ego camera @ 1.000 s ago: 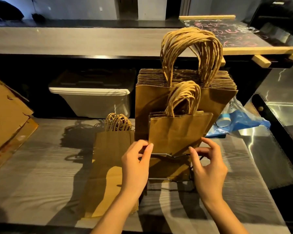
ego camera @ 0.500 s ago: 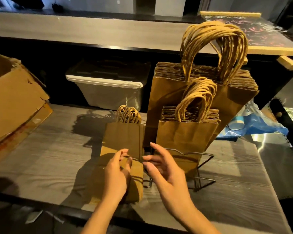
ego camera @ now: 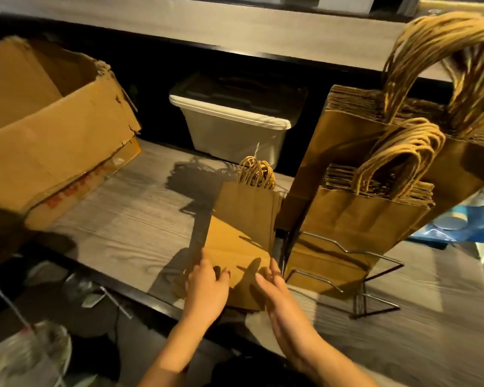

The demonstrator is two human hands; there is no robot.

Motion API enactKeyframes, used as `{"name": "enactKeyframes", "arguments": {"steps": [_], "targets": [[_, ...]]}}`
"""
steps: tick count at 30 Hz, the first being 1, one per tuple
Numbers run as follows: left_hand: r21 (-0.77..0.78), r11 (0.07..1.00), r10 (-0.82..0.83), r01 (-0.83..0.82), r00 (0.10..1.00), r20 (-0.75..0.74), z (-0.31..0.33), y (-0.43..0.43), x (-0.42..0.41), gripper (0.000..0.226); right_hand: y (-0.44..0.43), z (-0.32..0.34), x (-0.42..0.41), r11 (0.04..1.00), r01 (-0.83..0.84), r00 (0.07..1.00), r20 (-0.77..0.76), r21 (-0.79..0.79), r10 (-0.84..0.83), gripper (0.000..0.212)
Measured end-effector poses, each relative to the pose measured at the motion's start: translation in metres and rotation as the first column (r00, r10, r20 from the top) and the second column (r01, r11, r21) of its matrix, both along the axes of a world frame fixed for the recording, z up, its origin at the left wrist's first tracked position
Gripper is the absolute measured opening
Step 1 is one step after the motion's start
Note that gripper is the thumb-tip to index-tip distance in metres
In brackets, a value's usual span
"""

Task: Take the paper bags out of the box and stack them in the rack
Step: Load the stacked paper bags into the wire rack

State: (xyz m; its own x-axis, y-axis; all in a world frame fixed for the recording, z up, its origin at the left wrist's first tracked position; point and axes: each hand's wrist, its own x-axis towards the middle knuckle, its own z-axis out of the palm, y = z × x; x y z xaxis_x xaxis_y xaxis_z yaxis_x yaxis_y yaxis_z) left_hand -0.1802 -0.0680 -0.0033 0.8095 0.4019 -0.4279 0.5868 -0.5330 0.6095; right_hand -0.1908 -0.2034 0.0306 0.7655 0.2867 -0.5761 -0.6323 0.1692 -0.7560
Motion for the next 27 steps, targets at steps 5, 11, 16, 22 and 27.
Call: {"name": "enactKeyframes", "arguments": {"steps": [5,11,16,22,27], "targets": [[-0.036,0.998,0.055,-0.054,0.998,0.042,0.000,0.008,0.000,0.066,-0.004,0.004,-0.004,0.991,0.082,0.996,-0.035,0.110,-0.079,0.068],[-0.063,0.994,0.086,-0.085,0.996,0.019,-0.001,0.003,-0.007,0.068,0.000,0.002,-0.009,0.995,0.063,0.998,-0.031,0.081,-0.060,0.040],[-0.044,0.991,0.127,-0.123,0.986,0.109,0.005,-0.017,-0.015,0.061,-0.002,0.008,-0.016,0.991,-0.128,0.981,0.143,-0.046,0.133,0.043],[-0.438,0.868,0.373,-0.236,0.890,0.261,0.029,-0.028,-0.011,0.053,-0.006,0.035,-0.016,0.981,-0.107,0.877,0.450,-0.160,0.169,0.050],[-0.891,0.387,0.651,-0.238,0.755,0.081,0.060,-0.027,0.003,0.037,-0.025,0.053,-0.010,0.969,0.046,0.695,0.704,-0.243,0.144,0.050]]}}
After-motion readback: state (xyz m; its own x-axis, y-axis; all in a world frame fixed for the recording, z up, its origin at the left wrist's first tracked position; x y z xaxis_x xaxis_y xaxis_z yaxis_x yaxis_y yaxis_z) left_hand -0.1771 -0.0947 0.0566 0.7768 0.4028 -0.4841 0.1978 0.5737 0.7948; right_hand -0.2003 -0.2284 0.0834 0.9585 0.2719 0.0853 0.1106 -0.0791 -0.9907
